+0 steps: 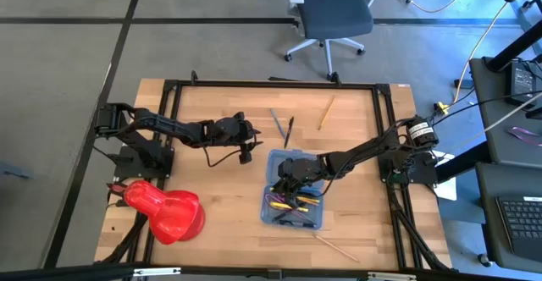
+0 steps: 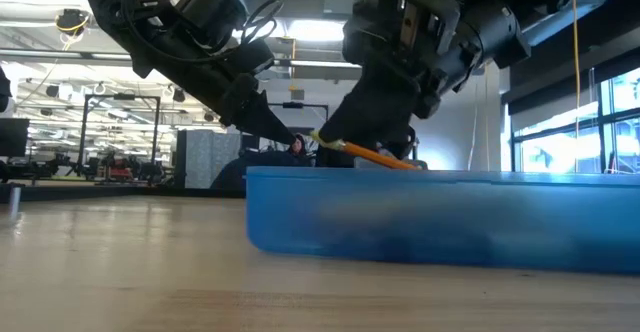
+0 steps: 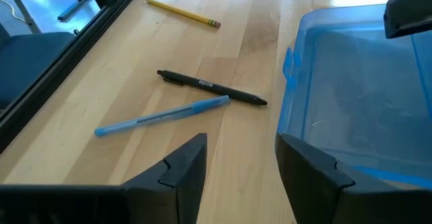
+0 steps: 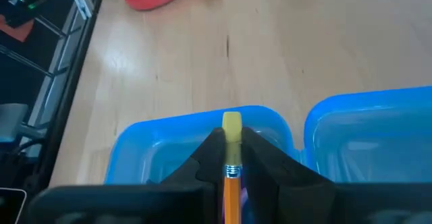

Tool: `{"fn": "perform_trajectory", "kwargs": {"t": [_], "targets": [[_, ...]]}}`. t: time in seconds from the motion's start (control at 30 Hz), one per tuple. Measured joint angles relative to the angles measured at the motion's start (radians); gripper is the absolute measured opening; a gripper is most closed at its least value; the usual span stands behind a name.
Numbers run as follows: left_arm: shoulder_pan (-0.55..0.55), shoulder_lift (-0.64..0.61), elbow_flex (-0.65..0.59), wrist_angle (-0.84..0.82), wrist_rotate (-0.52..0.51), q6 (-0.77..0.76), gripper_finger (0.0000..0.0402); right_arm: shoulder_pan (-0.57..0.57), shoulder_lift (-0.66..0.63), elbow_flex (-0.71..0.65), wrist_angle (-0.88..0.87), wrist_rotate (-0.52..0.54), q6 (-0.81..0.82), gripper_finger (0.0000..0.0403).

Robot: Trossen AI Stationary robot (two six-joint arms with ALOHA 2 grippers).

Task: Pick & place school supplies into a supply box
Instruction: Put the top yellow pencil into the blue supply box, then put the top blue pen into the blue supply box

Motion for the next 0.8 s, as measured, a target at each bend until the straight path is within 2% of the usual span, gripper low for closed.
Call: {"fn": "perform_trajectory", "kwargs": {"t": [0.13,0.27,0.37,0.57,0.7,0.8], "targets": [[0.0,0.0,0.0,0.007,-0.003,-0.008,0.0171,0.0,0.0,0.0,0.0,-0.004,-0.002,0.0046],[0.0,0.0,0.0,0.005,-0.003,-0.026,0.0169,-0.001,0.0,0.0,-0.004,-0.087,-0.024,0.0057],[0.0,0.0,0.0,0.005,0.007,-0.026,0.0169,0.0,0.0,0.0,-0.008,-0.125,-0.029,0.0084],[0.0,0.0,0.0,0.007,0.007,-0.026,0.0169,-0.001,-0.01,-0.001,-0.033,-0.129,-0.029,0.0147],[0.002,0.0,0.038,-0.022,0.011,-0.027,0.0162,-0.004,-0.114,0.0,-0.083,-0.147,-0.082,0.0167],[0.02,0.001,0.112,-0.104,0.053,-0.004,0.0157,0.004,-0.223,-0.011,-0.196,-0.073,-0.135,0.0171]]}}
